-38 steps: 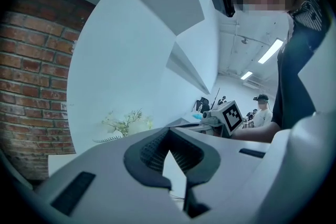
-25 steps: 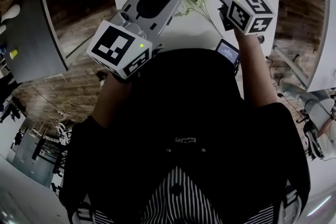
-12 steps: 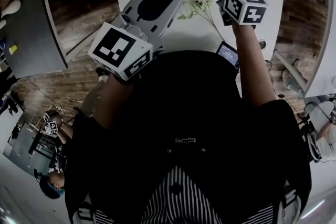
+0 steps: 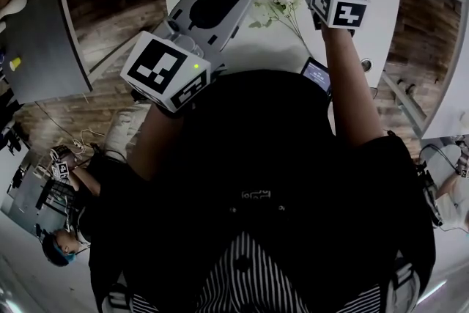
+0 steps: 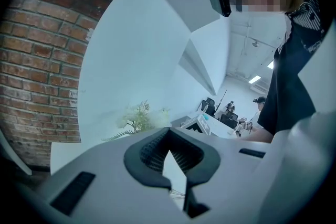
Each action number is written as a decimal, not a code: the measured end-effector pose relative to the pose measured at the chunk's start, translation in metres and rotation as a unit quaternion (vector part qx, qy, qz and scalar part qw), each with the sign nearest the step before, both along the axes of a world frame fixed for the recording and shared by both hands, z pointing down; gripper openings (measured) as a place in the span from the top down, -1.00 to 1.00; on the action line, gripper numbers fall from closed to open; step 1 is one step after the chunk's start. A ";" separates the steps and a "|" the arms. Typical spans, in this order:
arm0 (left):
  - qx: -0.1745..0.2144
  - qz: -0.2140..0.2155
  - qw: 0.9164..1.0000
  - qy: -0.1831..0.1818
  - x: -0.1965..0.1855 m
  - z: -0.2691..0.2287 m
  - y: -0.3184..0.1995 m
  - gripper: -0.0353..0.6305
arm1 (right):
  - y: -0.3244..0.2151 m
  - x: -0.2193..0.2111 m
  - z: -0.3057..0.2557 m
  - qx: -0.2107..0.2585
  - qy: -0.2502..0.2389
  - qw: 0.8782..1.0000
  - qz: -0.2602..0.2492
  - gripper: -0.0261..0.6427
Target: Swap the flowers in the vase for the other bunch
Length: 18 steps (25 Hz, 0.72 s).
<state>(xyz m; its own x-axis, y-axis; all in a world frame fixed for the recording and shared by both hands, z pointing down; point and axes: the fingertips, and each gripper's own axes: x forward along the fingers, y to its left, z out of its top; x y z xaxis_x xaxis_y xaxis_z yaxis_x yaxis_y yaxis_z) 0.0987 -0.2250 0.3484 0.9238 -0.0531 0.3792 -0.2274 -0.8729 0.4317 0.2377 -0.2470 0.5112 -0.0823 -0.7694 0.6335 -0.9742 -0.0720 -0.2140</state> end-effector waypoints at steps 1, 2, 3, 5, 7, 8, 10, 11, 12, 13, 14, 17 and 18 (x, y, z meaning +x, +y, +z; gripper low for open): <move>-0.001 -0.003 1.000 0.000 -0.001 0.001 -0.002 0.88 | 0.001 0.002 0.000 -0.001 0.008 1.000 0.003 0.39; -0.001 -0.005 1.000 0.000 -0.002 0.001 -0.003 0.88 | 0.003 0.005 0.000 -0.002 0.017 1.000 0.006 0.48; -0.001 -0.007 1.000 0.000 -0.002 0.001 -0.004 0.88 | 0.004 0.007 0.000 -0.003 0.024 1.000 0.008 0.57; 0.002 -0.009 1.000 0.000 -0.002 0.001 -0.006 0.88 | 0.005 0.010 -0.002 -0.003 0.031 0.999 0.011 0.63; 0.004 -0.010 1.000 -0.001 -0.002 0.001 -0.006 0.88 | 0.007 0.011 -0.002 -0.003 0.032 0.999 0.013 0.72; 0.004 -0.010 1.000 -0.002 -0.002 0.001 -0.006 0.88 | 0.008 0.011 -0.003 -0.004 0.032 0.999 0.014 0.76; 0.004 -0.008 1.000 -0.002 -0.002 0.000 -0.004 0.88 | 0.010 0.009 -0.006 -0.005 0.032 0.999 0.012 0.78; 0.004 -0.007 1.000 -0.002 -0.002 -0.001 -0.004 0.88 | 0.011 0.008 -0.008 -0.005 0.036 0.999 0.010 0.79; 0.005 -0.005 1.000 -0.002 -0.002 -0.001 -0.003 0.88 | 0.012 0.007 -0.010 -0.005 0.041 0.999 0.007 0.80; 0.005 -0.004 1.000 -0.001 -0.002 -0.002 -0.003 0.88 | 0.013 0.006 -0.011 -0.006 0.047 0.999 0.004 0.81; 0.006 -0.004 1.000 -0.001 -0.002 -0.003 -0.002 0.88 | 0.013 0.005 -0.012 -0.006 0.050 0.999 0.002 0.81; 0.008 -0.003 1.000 0.000 -0.003 -0.005 -0.001 0.88 | 0.014 0.004 -0.017 -0.002 0.054 0.999 -0.001 0.82; 0.008 -0.003 1.000 0.001 -0.003 -0.006 0.001 0.88 | 0.016 0.005 -0.020 -0.001 0.056 0.998 -0.001 0.82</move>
